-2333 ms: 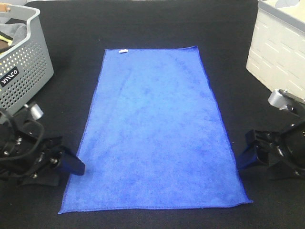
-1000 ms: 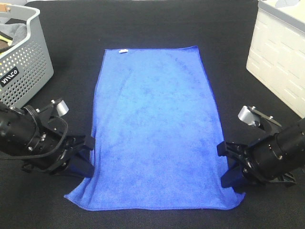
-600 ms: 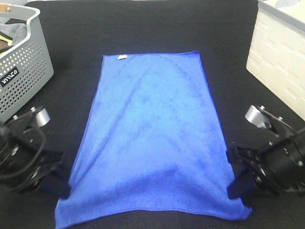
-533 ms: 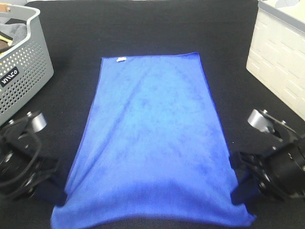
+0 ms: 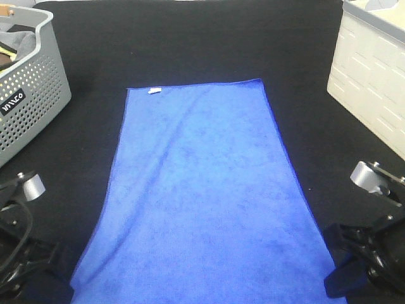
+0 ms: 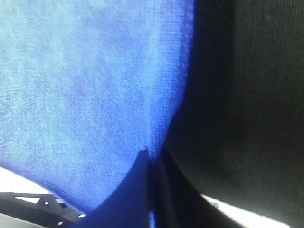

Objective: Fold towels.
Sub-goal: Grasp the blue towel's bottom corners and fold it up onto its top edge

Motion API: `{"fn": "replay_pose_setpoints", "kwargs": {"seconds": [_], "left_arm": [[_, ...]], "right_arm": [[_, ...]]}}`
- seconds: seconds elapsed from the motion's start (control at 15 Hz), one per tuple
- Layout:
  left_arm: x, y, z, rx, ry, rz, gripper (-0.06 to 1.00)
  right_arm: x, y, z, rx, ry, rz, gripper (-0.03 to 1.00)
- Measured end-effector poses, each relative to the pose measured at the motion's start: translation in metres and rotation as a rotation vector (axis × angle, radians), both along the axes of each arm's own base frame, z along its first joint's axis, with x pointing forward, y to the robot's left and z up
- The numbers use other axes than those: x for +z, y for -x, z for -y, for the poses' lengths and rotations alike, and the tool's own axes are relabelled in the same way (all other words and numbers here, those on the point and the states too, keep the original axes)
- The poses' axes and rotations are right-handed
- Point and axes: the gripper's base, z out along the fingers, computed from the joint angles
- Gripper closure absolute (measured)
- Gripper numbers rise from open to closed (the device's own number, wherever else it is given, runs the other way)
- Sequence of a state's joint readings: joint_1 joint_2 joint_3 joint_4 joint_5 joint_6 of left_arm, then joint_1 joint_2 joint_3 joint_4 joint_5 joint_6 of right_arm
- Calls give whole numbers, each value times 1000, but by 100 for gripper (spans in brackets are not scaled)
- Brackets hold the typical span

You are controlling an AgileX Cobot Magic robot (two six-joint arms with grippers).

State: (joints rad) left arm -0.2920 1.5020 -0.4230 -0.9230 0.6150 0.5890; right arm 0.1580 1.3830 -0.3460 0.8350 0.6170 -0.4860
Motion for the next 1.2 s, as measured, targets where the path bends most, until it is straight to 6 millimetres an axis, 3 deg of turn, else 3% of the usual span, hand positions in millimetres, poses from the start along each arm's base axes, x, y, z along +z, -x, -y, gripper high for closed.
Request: {"fn": "replay_pose_setpoints", "kwargs": {"seconds": [0.13, 0.33, 0.47, 0.53, 0.73, 1.0, 1.2], "left_arm": [[3, -10, 0, 23, -14, 58, 94], [20, -44, 9, 47, 5, 151, 94], [29, -75, 17, 57, 8, 204, 94], [30, -99, 22, 63, -6, 249, 94], [26, -149, 32, 70, -18, 304, 94], [30, -226, 6, 177, 5, 377, 94], [36, -270, 8, 176, 36, 445, 94]], "right_arm": [[10, -15, -2, 10, 0, 57, 97], [32, -62, -9, 18, -14, 153, 97], [41, -99, -17, 29, -32, 183, 97], [46, -130, -23, 45, -46, 204, 97], [49, -187, -32, 70, -44, 220, 97], [51, -256, -40, 124, -4, 275, 97], [46, -301, -45, 131, 21, 325, 97]]}}
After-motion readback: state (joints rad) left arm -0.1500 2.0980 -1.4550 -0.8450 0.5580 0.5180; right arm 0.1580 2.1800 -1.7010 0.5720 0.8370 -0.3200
